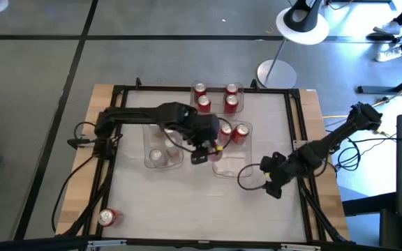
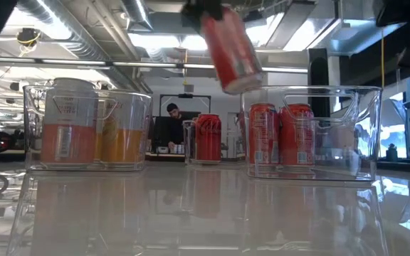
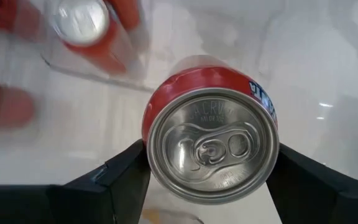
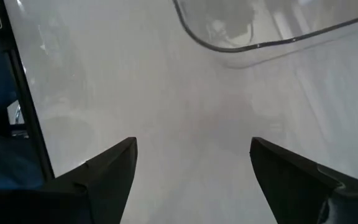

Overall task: Sort soda cans
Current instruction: Put the top red soda can into the right transparent bin

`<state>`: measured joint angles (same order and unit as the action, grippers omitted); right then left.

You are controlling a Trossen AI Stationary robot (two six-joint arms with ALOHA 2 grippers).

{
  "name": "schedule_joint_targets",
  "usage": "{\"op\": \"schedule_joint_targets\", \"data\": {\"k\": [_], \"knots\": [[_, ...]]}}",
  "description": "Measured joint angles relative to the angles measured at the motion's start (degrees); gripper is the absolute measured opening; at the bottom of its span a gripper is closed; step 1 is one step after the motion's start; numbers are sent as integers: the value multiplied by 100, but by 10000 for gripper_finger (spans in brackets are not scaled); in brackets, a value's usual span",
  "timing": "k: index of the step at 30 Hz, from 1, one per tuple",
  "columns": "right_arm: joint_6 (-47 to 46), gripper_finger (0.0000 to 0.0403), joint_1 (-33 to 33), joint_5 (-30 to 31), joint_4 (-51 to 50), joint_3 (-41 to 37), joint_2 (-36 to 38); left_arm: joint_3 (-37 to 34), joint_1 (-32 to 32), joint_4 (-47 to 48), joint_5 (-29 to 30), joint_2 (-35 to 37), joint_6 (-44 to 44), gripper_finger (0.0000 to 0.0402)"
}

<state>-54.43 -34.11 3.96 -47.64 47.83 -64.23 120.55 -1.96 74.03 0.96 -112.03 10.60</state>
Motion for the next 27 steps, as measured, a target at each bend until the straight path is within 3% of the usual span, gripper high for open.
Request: {"op": "schedule_joint_targets", "data": {"k": [11, 20, 27], "knots": [[-686, 309, -765, 1190, 23, 0, -2, 389, 473, -897, 76, -996, -777, 264], [-845, 309, -831, 1632, 54, -2, -4, 391, 507, -2185, 70, -1423, -1268, 264], [-841, 309, -829, 1875, 101, -2, -6, 374, 464, -2419, 56, -1723, -1458, 264]]}}
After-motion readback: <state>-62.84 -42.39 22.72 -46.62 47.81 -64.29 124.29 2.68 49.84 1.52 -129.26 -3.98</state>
